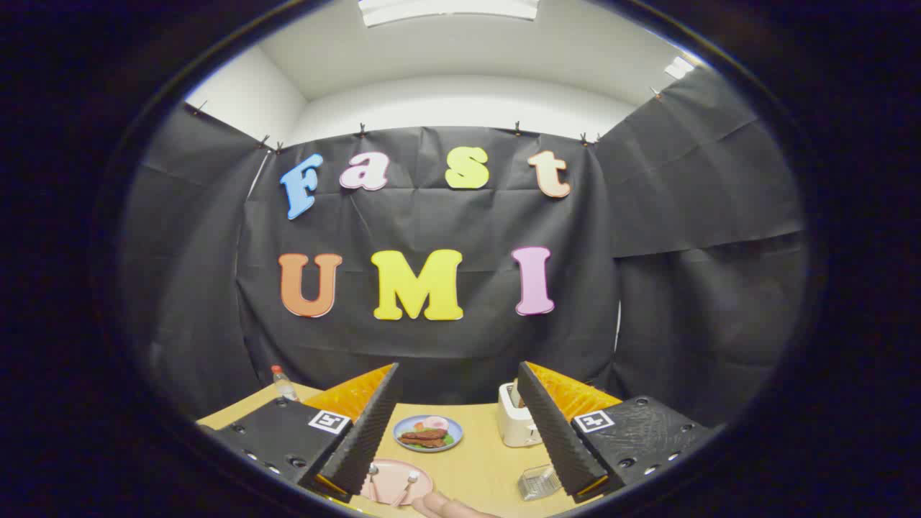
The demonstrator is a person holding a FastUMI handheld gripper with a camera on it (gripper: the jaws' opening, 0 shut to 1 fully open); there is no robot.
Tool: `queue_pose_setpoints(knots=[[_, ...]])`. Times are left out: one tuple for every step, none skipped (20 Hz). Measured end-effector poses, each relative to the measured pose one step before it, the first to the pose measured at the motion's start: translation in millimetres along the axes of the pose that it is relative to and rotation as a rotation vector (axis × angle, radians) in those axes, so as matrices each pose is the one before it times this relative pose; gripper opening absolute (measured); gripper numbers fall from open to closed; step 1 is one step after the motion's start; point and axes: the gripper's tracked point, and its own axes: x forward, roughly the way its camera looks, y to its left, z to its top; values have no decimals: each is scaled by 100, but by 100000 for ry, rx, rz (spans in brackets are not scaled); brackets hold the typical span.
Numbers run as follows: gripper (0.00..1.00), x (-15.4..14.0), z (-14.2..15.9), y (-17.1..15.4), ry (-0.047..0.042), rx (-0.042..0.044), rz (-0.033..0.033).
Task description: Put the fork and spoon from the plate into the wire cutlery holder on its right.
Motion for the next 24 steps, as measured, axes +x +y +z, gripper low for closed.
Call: queue_pose_setpoints(knots=[[96, -161, 595, 369, -735, -475, 228], [96, -184, 577, 564, -636, -127, 1155], [95, -222, 440, 368, -488, -170, 495], [95, -76, 306, -93, -84, -336, -234], [95, 63, -37, -199, 838, -377, -593], [95, -58, -54, 67, 1042, -99, 542], [95, -2, -74, 103, 1054, 285, 486], [95, 60, 31, -115, 546, 317, 368], [95, 77, 170, -165, 50, -158, 544], [95, 103, 70, -138, -147, -602, 182], [95, 92, -54, -143, 53, -615, 347], [95, 172, 37, -3, 80, -32, 765], [95, 173, -55, 94, 322, 250, 568], [95, 107, -15, -36, 342, 274, 648], [95, 142, -41, 96, 166, -15, 687], [95, 218, 41, 14, -59, -272, 292], [95, 179, -13, 7, -122, -153, 311], [95, 196, -1, 39, 166, 118, 389], [95, 87, -142, 138, 382, 301, 707], [95, 229, -119, 64, 597, 249, 260], [95, 145, -186, 24, 537, 164, 430], [95, 204, -153, 76, 543, 10, 466], [95, 275, -254, 176, 585, -272, 436], [95, 346, -211, 27, 610, -313, 11]])
